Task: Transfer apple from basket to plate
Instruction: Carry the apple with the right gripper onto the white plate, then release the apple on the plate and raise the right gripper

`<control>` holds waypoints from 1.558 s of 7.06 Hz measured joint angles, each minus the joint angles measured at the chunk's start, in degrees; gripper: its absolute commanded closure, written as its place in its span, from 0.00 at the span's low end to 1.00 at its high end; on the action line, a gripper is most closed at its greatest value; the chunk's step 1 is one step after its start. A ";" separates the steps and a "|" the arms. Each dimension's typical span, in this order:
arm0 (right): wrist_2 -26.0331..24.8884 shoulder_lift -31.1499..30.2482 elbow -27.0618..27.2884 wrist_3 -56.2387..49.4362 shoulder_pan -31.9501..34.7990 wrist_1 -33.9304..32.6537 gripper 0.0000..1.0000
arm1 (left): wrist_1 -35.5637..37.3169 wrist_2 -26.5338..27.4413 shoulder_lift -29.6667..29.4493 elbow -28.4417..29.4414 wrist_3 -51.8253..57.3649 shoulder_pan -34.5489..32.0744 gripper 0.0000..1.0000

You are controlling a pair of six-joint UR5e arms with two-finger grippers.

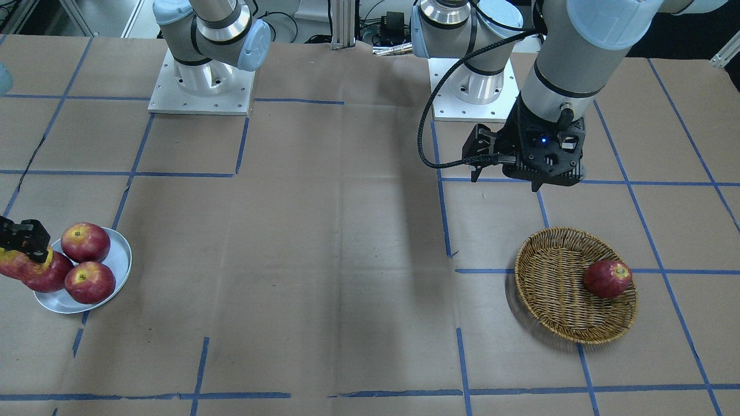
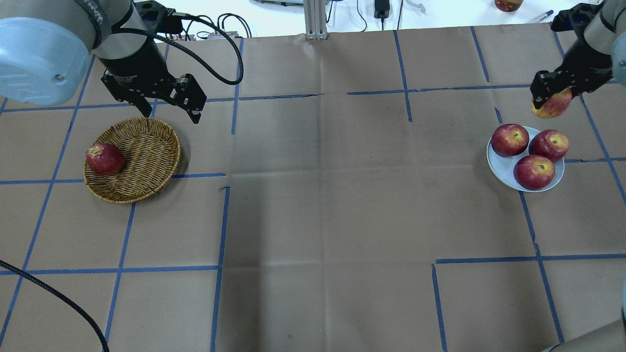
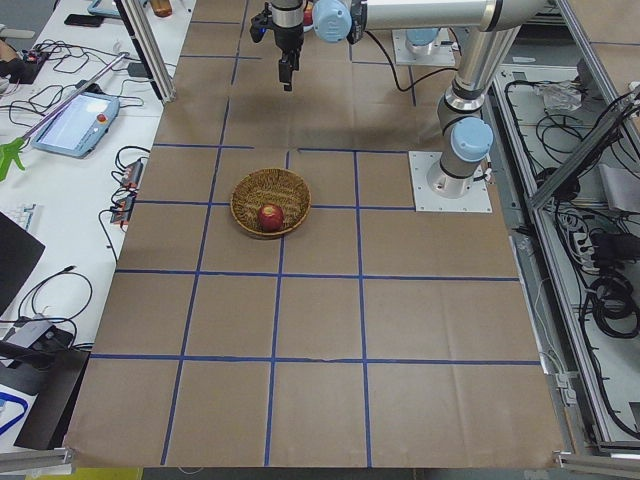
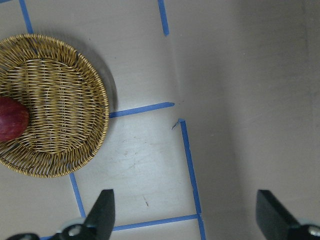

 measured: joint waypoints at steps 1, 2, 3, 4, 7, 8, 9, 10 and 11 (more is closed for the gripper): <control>0.79 0.02 1.73 -1.99 -1.72 -1.12 0.45 | 0.01 -0.01 0.11 0.01 -0.01 0.04 0.00; 1.80 0.00 3.61 -2.58 -2.20 -2.76 0.45 | -0.03 -0.05 0.24 0.03 -0.09 0.04 0.00; 2.27 -0.04 5.67 -2.73 -2.24 -5.10 0.45 | -0.11 -0.07 0.38 0.02 -0.11 0.01 0.00; 2.36 -0.06 7.28 -2.81 -2.23 -6.46 0.44 | -0.13 -0.07 0.42 -0.11 -0.15 -0.03 0.00; 1.58 0.38 9.49 -2.96 -2.15 -7.21 0.18 | 0.13 -0.08 1.05 -1.36 -0.28 -0.05 0.00; 1.52 0.63 9.73 -2.95 -2.15 -7.43 0.09 | 0.17 -0.07 1.14 -1.48 -0.28 -0.04 0.00; 1.50 1.20 9.70 -3.04 -2.14 -8.03 0.05 | 0.18 -0.08 1.16 -1.51 -0.28 0.02 0.00; 1.49 1.85 9.56 -3.13 -2.14 -8.82 0.00 | 0.18 -0.08 1.19 -1.53 -0.28 0.07 0.00; 1.53 1.83 9.38 -3.06 -2.14 -9.17 0.00 | 0.19 -0.08 1.19 -1.54 -0.28 0.10 0.00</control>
